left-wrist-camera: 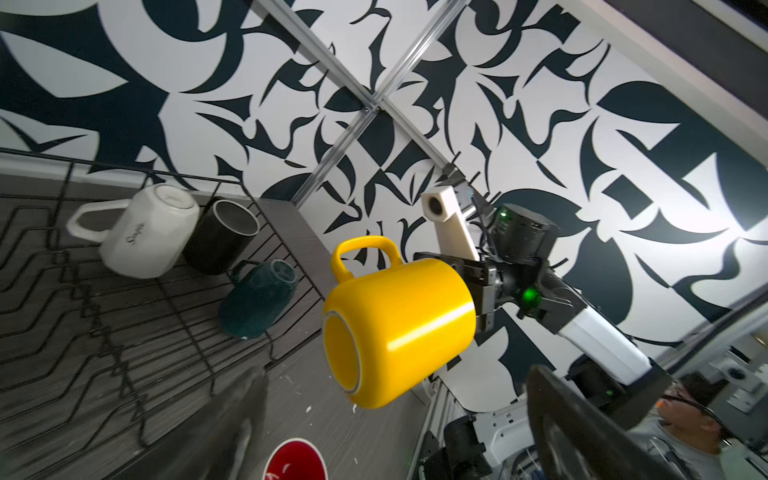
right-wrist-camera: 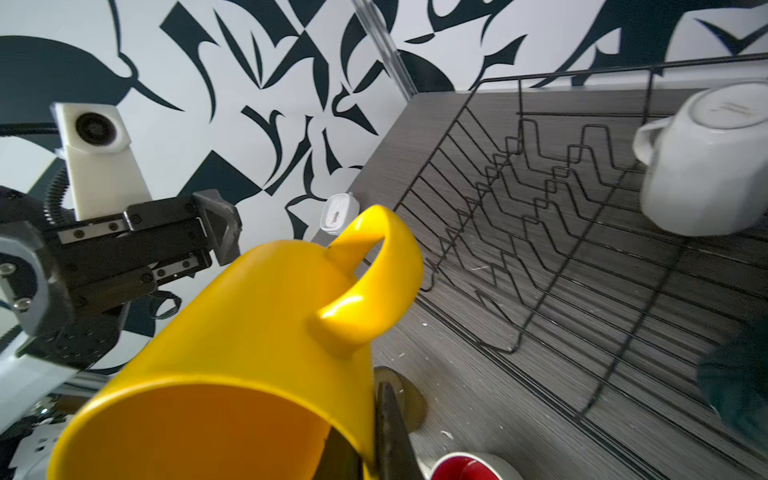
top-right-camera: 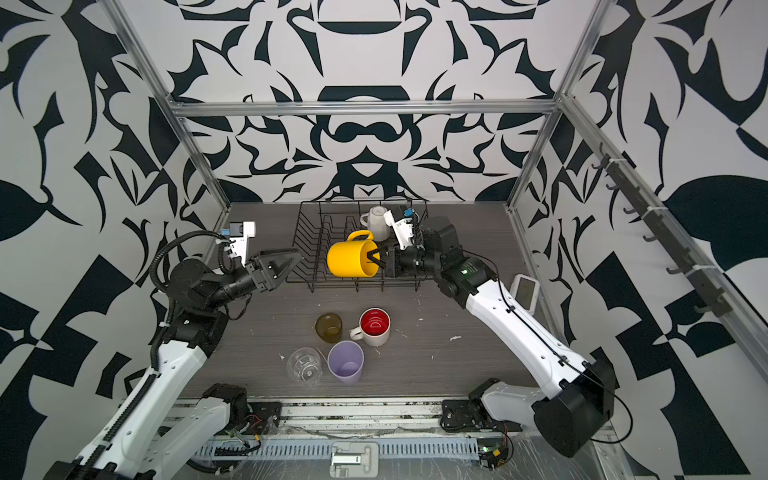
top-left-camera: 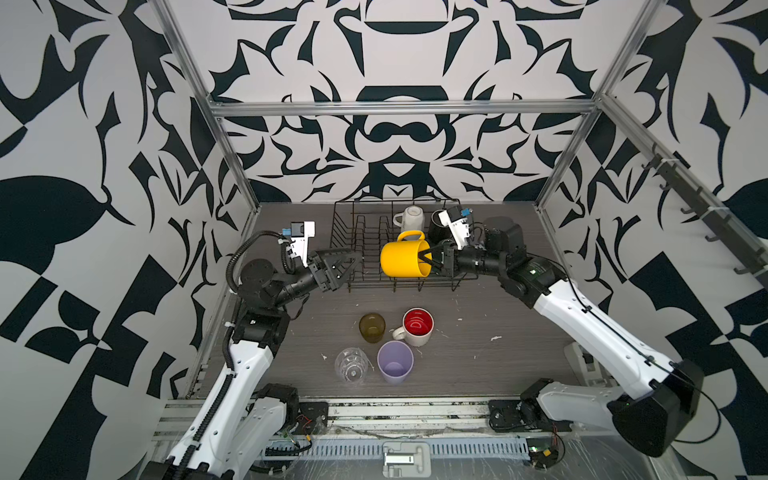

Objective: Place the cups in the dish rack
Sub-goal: 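Carry the yellow mug above the rack while the left gripper reaches toward it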

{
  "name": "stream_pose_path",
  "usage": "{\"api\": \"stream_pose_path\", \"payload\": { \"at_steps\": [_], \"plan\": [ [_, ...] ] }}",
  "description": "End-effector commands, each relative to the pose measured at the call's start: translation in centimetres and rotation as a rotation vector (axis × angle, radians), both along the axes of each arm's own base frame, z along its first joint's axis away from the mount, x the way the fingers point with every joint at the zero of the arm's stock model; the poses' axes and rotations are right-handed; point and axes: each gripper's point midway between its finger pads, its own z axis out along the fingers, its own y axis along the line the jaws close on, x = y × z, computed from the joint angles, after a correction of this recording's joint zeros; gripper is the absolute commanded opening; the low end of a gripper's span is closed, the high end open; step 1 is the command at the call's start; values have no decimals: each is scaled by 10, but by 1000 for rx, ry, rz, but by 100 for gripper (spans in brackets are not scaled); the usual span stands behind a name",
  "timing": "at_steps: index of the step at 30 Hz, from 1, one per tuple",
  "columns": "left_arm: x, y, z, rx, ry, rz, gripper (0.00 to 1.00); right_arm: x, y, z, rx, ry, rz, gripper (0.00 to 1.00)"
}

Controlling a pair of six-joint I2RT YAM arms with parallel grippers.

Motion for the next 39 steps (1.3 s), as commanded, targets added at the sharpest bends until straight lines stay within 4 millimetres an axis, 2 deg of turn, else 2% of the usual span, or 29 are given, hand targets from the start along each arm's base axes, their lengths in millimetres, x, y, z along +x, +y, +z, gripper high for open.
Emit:
{"api": "stream_pose_path", "payload": {
  "at_steps": [1, 5, 10, 16, 23, 30, 39],
  "plan": [
    [-9, -6, 8, -31, -36, -76, 100, -14, 13, 76, 193, -186, 122, 0],
    [-12, -9, 8, -40, -41, -110, 99, -16, 19, 85, 241, -189, 159, 0],
    [-12, -14, 7, -38, -40, -134, 100, -15, 25, 85, 265, -180, 181, 0],
    [-10, -20, 1, -34, -22, -156, 100, -23, 36, 92, 292, -192, 233, 0],
    [-9, -26, -1, -35, -8, -184, 99, -31, 50, 88, 290, -182, 282, 0],
    [-19, -35, 2, -29, -24, -248, 99, -37, 56, 91, 288, -221, 310, 0],
    [-41, -44, 7, -22, -50, -356, 99, -43, 53, 98, 241, -428, 336, 0]
  ]
}}
